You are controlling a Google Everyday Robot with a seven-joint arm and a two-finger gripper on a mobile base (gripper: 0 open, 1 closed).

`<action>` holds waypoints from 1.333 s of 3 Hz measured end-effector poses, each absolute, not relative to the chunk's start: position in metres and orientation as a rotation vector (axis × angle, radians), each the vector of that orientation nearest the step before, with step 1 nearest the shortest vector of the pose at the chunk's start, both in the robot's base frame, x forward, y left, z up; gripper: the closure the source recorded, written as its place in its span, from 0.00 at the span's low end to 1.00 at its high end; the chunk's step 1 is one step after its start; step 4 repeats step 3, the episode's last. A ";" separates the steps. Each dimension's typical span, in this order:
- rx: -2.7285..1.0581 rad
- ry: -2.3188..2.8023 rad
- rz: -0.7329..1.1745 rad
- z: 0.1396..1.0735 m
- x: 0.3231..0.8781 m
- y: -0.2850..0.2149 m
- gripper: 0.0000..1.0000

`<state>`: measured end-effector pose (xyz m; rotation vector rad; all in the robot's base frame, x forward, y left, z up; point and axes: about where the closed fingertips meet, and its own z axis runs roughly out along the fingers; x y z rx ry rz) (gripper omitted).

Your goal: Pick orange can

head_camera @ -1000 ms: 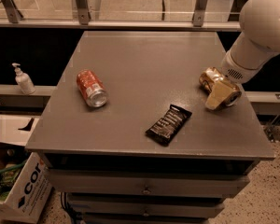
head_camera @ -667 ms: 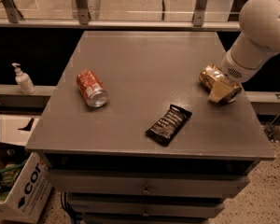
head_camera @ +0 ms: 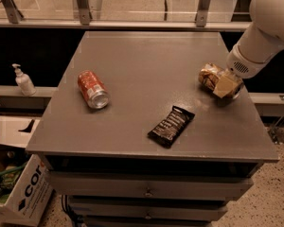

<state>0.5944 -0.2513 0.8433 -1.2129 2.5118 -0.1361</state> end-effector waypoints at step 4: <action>-1.236 2.410 0.152 0.900 0.573 -0.207 1.00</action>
Offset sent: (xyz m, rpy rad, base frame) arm -0.0378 0.0646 0.0937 0.3182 0.0202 0.1368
